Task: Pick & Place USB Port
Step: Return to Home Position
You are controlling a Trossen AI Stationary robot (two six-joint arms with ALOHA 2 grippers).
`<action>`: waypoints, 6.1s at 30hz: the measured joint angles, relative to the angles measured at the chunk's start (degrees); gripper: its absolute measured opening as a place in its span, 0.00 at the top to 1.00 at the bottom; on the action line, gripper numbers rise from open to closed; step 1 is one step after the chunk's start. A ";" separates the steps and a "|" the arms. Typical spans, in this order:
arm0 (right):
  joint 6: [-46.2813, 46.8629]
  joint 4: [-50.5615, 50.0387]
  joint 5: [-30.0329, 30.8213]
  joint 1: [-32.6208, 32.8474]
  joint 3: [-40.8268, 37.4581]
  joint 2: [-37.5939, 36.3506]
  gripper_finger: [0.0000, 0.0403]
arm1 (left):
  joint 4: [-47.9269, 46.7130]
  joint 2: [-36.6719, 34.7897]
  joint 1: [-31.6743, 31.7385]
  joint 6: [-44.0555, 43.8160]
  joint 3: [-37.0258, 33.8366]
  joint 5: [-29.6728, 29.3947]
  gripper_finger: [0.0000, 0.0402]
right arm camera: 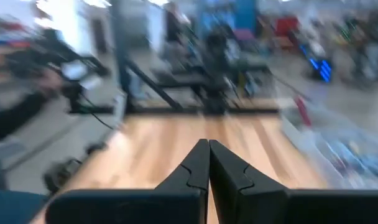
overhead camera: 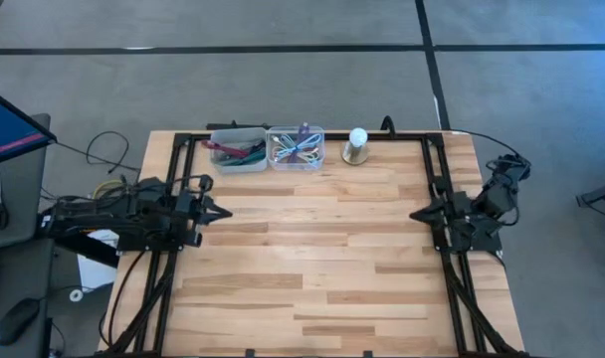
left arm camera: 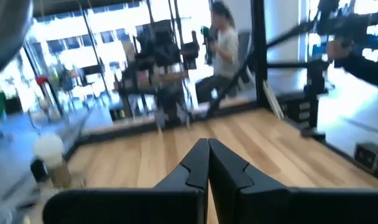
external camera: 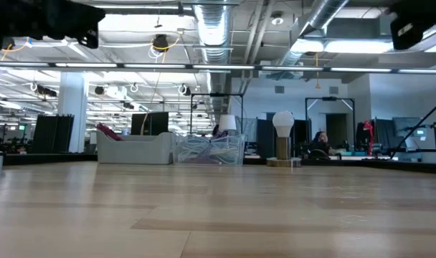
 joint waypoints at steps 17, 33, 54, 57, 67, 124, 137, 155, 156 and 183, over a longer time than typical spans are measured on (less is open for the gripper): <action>-4.80 13.46 9.45 0.49 -5.90 0.06 1.00 | 10.46 -5.02 0.00 -7.63 -7.15 -0.20 0.99; -21.71 25.75 -1.21 -1.49 -5.88 -0.01 1.00 | 11.43 2.31 0.02 -6.04 -7.13 -16.89 0.99; -16.41 30.53 -21.65 -23.61 -10.61 0.54 1.00 | 56.02 43.37 9.50 -7.49 -7.02 -4.91 0.98; -14.51 31.94 -26.66 -28.31 -11.59 0.54 1.00 | 56.84 43.34 10.61 -7.74 -6.98 -4.69 0.98; -10.10 34.84 -45.08 -42.43 -13.28 3.40 1.00 | 55.10 43.34 10.73 -7.74 -6.98 -3.44 0.98; -11.45 19.58 -47.05 -49.15 -7.04 -1.61 1.00 | 13.01 -6.49 14.74 -10.94 -6.75 6.53 0.99; -11.39 20.47 -47.10 -49.17 -7.04 -1.61 1.00 | 6.51 -6.49 8.12 -4.62 -0.35 -3.66 0.99; -11.48 20.87 -47.24 -49.17 -7.04 -1.61 1.00 | -7.07 -6.50 8.09 -2.54 6.68 0.59 0.99; -11.48 20.85 -47.25 -49.17 -7.04 -1.61 1.00 | -6.87 -6.50 8.09 -2.99 5.87 0.59 0.99; -9.95 19.92 -46.95 -47.12 -9.73 -1.63 1.00 | 13.17 -6.50 8.00 -8.17 -13.40 -0.26 0.99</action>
